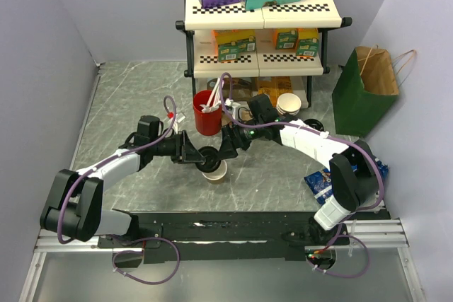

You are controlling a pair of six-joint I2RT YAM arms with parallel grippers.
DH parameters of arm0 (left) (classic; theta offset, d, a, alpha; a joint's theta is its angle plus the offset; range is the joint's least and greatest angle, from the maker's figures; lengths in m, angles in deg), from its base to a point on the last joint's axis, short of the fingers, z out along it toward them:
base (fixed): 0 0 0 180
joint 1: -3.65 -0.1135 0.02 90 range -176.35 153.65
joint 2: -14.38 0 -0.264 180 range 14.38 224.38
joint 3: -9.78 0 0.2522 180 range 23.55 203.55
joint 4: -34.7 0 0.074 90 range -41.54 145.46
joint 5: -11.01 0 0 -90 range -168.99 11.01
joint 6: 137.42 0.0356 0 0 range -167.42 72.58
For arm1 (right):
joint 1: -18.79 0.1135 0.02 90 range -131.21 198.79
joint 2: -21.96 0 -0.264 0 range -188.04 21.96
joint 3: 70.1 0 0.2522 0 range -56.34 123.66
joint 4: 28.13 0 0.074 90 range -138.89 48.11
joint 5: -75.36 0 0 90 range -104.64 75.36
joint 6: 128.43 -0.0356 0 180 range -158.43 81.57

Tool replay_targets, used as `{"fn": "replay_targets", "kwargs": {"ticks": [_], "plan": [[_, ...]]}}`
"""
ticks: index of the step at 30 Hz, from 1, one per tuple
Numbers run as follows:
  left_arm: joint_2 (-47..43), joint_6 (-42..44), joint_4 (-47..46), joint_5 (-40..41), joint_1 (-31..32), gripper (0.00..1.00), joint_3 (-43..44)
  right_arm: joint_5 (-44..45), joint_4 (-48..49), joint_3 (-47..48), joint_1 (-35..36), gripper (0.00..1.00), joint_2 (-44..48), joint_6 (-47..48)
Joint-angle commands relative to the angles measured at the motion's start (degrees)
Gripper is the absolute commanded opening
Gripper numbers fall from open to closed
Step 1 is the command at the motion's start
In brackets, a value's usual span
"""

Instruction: Pack the takeout coffee

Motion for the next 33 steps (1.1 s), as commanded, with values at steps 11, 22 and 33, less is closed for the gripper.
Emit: {"fn": "replay_targets", "kwargs": {"ticks": [11,22,33], "plan": [[0.3,2.5,0.9,3.0,1.2,0.49,3.5,-1.6,1.3,-0.5,0.5,0.91,-0.6,-0.8],[0.0,8.6,6.4,9.5,3.8,0.52,5.7,-1.2,0.3,0.6,1.0,0.90,-2.4,-0.7],[-0.2,11.6,8.2,12.1,7.0,0.55,7.2,-0.7,-0.1,0.4,1.0,0.90,-2.1,-0.4]]}}
